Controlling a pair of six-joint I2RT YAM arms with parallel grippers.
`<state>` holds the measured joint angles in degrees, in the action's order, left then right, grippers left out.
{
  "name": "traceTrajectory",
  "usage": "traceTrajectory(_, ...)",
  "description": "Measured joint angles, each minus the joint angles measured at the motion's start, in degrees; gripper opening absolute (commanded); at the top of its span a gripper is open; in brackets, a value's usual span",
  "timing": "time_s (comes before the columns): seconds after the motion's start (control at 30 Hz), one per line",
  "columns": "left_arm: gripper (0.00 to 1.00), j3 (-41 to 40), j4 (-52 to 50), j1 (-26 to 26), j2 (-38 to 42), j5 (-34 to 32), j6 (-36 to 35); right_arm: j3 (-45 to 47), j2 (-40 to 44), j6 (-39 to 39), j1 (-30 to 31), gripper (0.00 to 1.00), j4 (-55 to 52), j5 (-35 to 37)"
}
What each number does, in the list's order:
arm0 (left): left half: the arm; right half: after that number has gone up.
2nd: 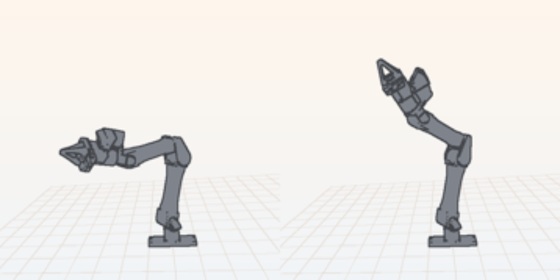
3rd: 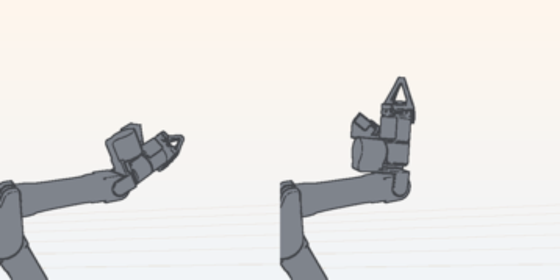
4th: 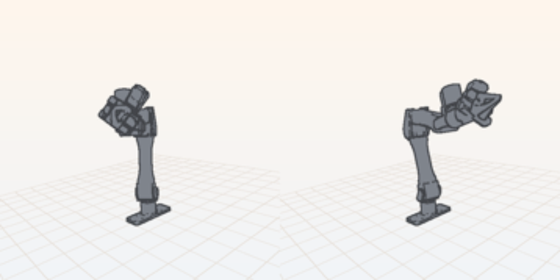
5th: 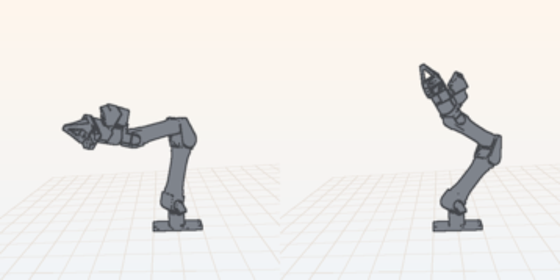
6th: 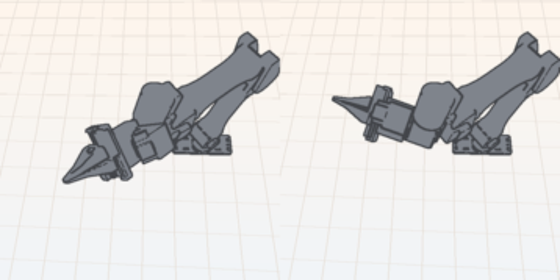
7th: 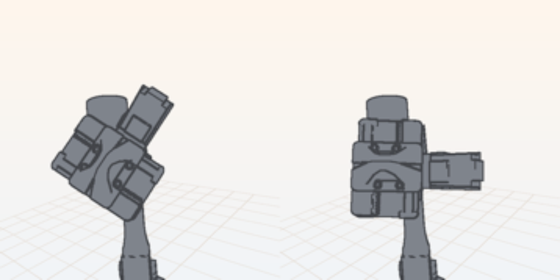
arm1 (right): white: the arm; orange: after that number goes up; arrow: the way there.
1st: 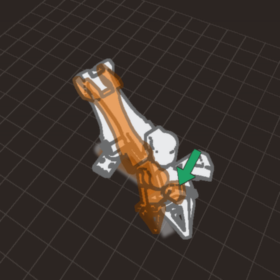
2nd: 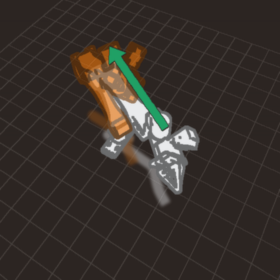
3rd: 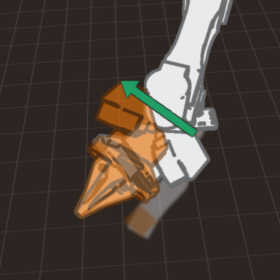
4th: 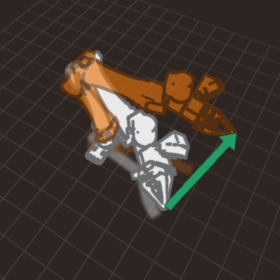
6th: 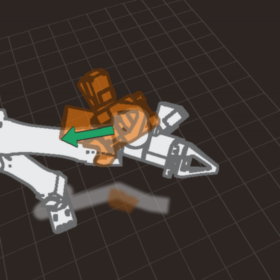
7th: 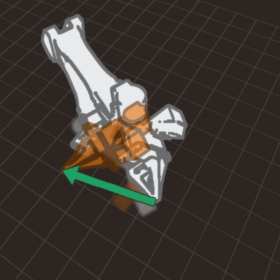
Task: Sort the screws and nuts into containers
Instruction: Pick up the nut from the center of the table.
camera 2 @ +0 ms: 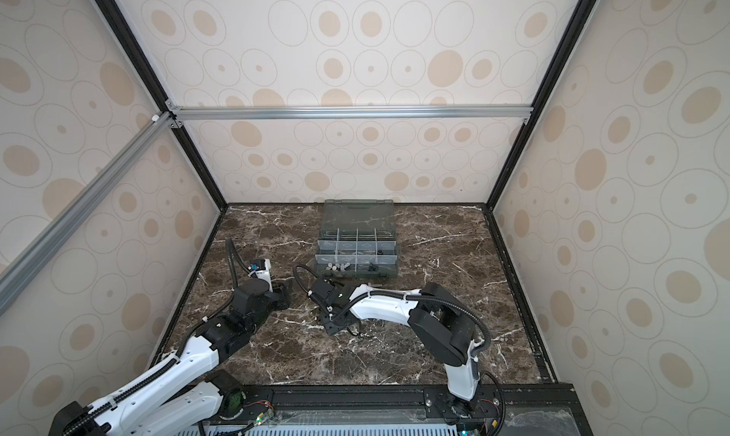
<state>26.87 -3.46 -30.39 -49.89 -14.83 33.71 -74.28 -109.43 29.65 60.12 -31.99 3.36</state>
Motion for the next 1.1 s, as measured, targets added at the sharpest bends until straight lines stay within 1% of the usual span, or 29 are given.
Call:
traceTrajectory(0.2, 0.53, -0.83, 0.66, 1.88, -0.48, 1.40, 0.00, -3.15, -3.28, -0.81, 0.02, 0.48, 0.07, -0.46)
traceTrajectory(0.4, 0.53, -0.94, 1.14, 2.99, -0.66, 2.84, 0.00, -5.79, -5.84, -2.93, 0.04, 0.42, -1.05, -0.42)
traceTrajectory(0.77, 0.53, -2.03, 1.73, 3.15, -0.92, 4.92, 0.15, -6.08, -6.47, -4.96, 0.04, 0.28, -1.66, 0.24)
traceTrajectory(1.1, 0.53, -2.03, 2.21, 3.26, -0.96, 5.62, 0.17, -6.08, -6.49, -5.29, 0.07, 0.22, -1.55, 0.63)
